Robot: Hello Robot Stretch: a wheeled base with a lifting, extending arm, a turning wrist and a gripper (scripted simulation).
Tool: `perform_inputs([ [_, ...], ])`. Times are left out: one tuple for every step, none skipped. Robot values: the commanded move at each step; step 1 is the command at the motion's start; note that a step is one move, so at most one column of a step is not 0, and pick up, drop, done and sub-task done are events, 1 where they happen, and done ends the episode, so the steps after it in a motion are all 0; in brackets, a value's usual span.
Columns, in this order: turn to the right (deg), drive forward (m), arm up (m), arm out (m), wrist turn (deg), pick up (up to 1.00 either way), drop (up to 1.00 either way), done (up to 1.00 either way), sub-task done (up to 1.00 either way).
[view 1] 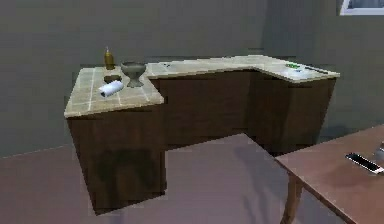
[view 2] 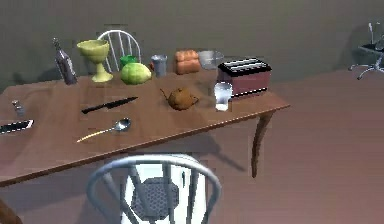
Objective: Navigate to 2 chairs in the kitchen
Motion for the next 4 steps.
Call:
perform_inputs([
  [0.0, 1.00, 0.00, 0.00, 0.0, 0.00, 0.00, 0.00, 0.00],
  [3.0, 0.00, 0.00, 0.00, 0.0, 0.00, 0.00, 0.00, 0.00],
  [0.0, 0.30, 0.00, 0.00, 0.0, 0.00, 0.00, 0.00, 0.00],
  [45.0, 0.00, 0.00, 0.00, 0.0, 0.00, 0.00, 0.00, 0.00],
])
